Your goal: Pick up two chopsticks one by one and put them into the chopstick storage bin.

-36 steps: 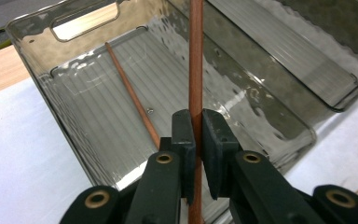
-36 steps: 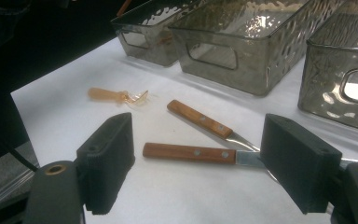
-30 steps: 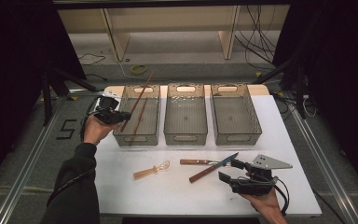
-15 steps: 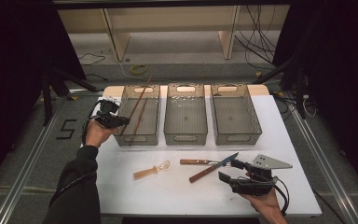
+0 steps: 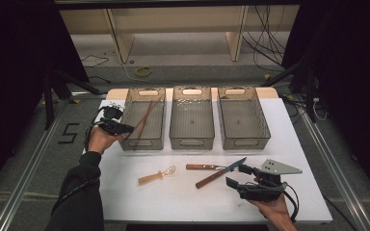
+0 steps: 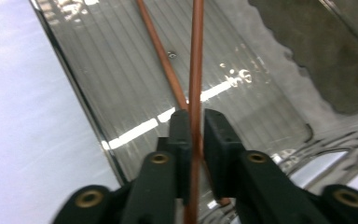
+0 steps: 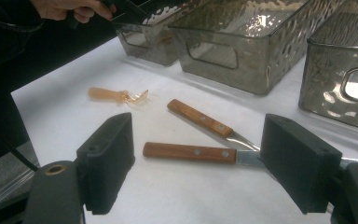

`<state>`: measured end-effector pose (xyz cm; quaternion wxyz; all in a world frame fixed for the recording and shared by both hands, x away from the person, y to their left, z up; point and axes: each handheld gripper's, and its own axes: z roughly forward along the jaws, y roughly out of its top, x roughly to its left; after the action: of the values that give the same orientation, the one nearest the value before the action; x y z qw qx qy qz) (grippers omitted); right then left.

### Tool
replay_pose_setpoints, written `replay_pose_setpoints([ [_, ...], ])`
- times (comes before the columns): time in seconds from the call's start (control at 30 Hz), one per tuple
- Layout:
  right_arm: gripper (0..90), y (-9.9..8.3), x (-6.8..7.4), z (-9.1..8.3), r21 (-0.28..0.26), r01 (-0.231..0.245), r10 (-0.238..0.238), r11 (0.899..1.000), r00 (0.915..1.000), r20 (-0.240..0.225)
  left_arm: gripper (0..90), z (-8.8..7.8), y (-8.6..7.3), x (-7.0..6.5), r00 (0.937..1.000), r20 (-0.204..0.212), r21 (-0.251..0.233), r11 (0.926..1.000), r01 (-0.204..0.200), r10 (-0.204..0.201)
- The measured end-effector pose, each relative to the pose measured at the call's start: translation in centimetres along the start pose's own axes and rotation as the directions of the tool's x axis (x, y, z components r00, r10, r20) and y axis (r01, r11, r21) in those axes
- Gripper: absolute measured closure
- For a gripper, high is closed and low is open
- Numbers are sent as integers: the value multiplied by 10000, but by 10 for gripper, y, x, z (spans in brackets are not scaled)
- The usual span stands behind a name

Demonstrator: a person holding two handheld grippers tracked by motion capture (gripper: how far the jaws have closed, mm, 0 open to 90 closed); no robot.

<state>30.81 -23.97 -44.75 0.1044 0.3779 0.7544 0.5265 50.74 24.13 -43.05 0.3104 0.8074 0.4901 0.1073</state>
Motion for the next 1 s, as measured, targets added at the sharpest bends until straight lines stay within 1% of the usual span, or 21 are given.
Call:
replay_pose_setpoints([
  [0.03,266,0,0,0,-7,9,-9,10000,10000,-9,729,-2,0,-1,9998,-167,-208,9998,49,-52],
  [0.07,266,0,0,0,-7,9,-9,10000,10000,-9,663,-2,0,-1,9998,-167,-208,9998,49,-52],
  [0.1,266,0,0,0,-26,24,-24,10000,10000,-7,609,-3,0,-1,9995,-245,-368,9991,202,-211],
  [0.13,267,0,0,0,-24,22,-22,10000,10000,-7,589,-8,1,-1,9994,-201,-549,9982,257,-269],
  [0.2,266,0,0,0,-8,11,-11,10000,10000,-8,529,-14,1,-4,9996,-27,-814,9963,284,-287],
  [0.3,266,0,0,0,-17,4,-4,10000,10000,2,446,-25,-1,-11,9990,423,-1262,9919,159,-107],
  [0.33,266,0,0,0,-8,7,-7,10000,10000,-5,425,-29,-2,-14,9989,467,-1359,9907,92,-28],
  [0.4,266,0,0,0,-20,25,-25,10000,10000,0,397,-34,-4,-20,9981,576,-1443,9895,-126,212],
  [0.5,266,0,0,0,-25,27,-27,10000,10000,6,355,-39,-9,-28,9966,679,-1466,9885,-365,469],
  [0.63,266,0,0,0,-26,17,-17,10000,10000,22,317,-45,-15,-37,9939,875,-1606,9856,-529,676],
  [0.67,266,0,0,0,-16,10,-10,10000,10000,34,308,-45,-15,-37,9939,875,-1606,9856,-529,676],
  [0.7,266,0,0,0,-22,32,-32,10000,10000,28,301,-46,-17,-40,9924,924,-1633,9844,-654,813],
  [0.77,266,0,0,0,-26,43,-43,10000,10000,17,286,-48,-17,-44,9916,929,-1576,9847,-747,901],
  [0.9,266,0,1,0,-34,65,-65,10000,10000,38,272,-53,-19,-50,9892,1005,-1689,9816,-889,1069],
  [1.0,266,0,1,0,-13,50,-50,10000,10000,49,256,-52,-21,-56,9865,1038,-1520,9823,-1098,1264],
])
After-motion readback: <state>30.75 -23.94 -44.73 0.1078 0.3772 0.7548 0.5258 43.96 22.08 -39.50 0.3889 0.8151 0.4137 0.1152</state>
